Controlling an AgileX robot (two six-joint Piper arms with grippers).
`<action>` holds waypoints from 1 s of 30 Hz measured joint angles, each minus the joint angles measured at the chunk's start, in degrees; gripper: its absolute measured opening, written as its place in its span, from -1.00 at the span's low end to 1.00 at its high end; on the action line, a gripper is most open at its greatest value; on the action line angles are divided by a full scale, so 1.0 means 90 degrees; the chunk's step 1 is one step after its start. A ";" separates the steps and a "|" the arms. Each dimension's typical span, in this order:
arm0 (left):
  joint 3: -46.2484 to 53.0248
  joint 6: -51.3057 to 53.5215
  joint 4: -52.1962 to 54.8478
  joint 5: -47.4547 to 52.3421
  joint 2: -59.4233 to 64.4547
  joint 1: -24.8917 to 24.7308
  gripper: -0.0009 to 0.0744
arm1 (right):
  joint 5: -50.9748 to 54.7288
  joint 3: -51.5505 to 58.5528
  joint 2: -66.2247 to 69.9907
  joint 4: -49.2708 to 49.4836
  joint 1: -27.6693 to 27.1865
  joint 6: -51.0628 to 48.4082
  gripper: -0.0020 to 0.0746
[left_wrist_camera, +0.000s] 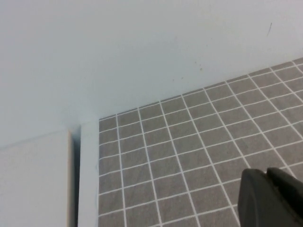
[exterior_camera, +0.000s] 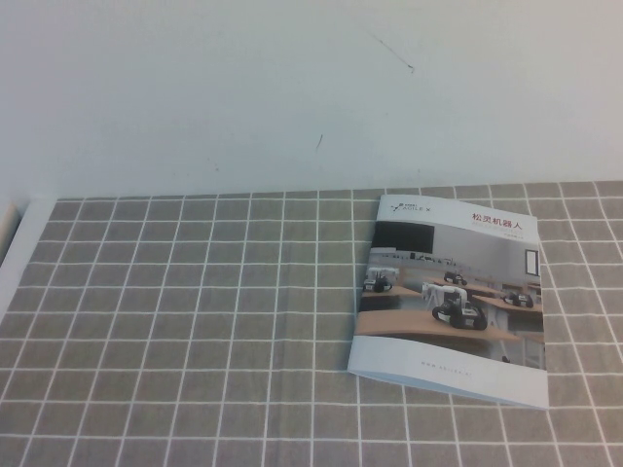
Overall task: Close book
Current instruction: 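Close the open booklet and leave it lying on the table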
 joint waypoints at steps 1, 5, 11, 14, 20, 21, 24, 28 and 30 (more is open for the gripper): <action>0.0274 0.0000 0.0046 -0.0111 -0.0242 0.0000 -0.98 | 0.0000 0.0000 0.0000 0.0000 0.0000 0.0000 -0.95; 0.1375 0.0000 0.0158 -0.0344 -0.1078 0.0000 -0.98 | 0.0000 0.0000 0.0000 0.0000 0.0000 -0.0011 -0.95; 0.2525 -0.0041 0.0156 -0.0277 -0.2038 0.0011 -0.98 | 0.0000 0.0000 0.0000 0.0000 0.0000 -0.0011 -0.95; 0.2513 -0.0041 0.0296 -0.0111 -0.2113 0.0011 -0.98 | 0.0000 0.0000 0.0000 0.0021 0.0000 -0.0011 -0.95; 0.2503 -0.0041 0.0349 -0.0040 -0.2113 0.0011 -0.98 | 0.0000 0.0000 0.0000 0.0061 0.0000 -0.0011 -0.95; 0.2503 -0.0041 0.0349 -0.0040 -0.2113 0.0011 -0.98 | 0.0000 0.0000 0.0000 0.0061 0.0000 -0.0011 -0.95; 0.2503 -0.0420 0.0635 -0.0063 -0.2113 0.0011 -0.98 | 0.0000 0.0000 0.0000 0.0061 0.0000 -0.0011 -0.95; 0.2503 -0.1962 0.1534 -0.0112 -0.2116 0.0011 -0.98 | 0.0000 0.0000 0.0000 0.0061 0.0000 -0.0011 -0.95; 0.2503 -0.2455 0.1768 -0.0125 -0.2126 -0.0001 -0.98 | 0.0000 0.0000 0.0000 0.0061 0.0000 -0.0011 -0.95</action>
